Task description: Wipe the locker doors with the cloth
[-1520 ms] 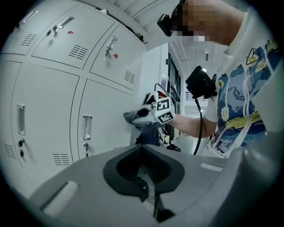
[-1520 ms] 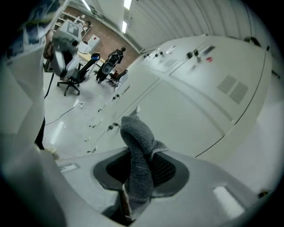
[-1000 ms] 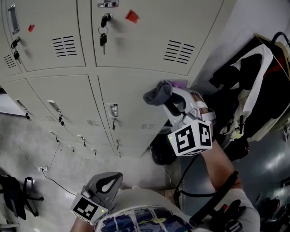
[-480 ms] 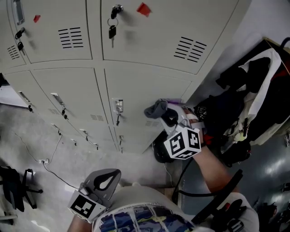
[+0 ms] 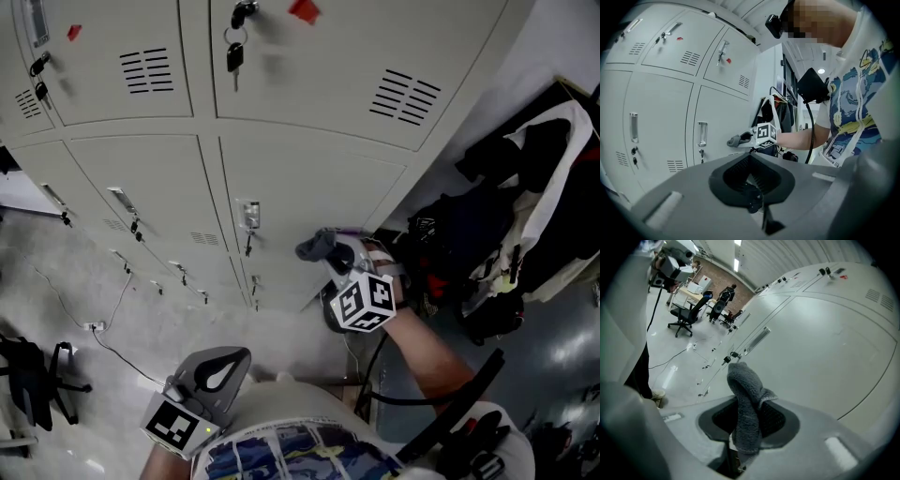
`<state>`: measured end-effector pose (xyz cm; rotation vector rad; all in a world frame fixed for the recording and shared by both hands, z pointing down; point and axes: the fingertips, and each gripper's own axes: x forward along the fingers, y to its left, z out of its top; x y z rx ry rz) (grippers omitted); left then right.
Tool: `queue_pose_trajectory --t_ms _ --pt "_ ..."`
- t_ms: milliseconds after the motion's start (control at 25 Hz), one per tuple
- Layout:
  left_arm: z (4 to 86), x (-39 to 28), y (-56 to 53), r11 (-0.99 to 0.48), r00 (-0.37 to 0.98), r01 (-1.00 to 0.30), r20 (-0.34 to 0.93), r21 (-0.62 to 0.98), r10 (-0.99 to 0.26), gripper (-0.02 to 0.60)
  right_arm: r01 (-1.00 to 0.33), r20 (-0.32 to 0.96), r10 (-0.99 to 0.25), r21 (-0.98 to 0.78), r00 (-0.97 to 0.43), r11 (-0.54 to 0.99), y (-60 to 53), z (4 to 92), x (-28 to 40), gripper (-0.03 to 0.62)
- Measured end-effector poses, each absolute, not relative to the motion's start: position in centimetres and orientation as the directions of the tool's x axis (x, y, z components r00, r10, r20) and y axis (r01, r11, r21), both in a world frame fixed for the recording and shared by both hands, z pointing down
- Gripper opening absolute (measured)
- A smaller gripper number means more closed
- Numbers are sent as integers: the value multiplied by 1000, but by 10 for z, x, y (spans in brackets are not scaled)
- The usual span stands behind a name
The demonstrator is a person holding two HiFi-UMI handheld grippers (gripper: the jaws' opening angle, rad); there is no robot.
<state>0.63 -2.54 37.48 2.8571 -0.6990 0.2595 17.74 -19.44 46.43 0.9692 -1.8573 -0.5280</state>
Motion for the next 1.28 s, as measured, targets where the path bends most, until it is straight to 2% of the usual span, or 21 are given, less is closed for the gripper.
queue_pose_trajectory --t_ms 480,720,1000,1280 --pt "377 -2 -27 -851 858 -499 229 160 -460 2 -361 692 -687 596 -222 717 -197 589 175 110" --pt "380 -1 -24 -859 863 -487 232 155 -448 2 -358 729 -656 569 -198 740 -195 605 175 110" --pt "380 -2 -21 -868 874 -470 224 159 -432 2 -381 706 -672 571 -223 727 -173 538 161 110" --pt "379 4 -18 -885 888 -441 211 148 -408 2 -384 510 -811 715 -286 584 -164 388 142 112"
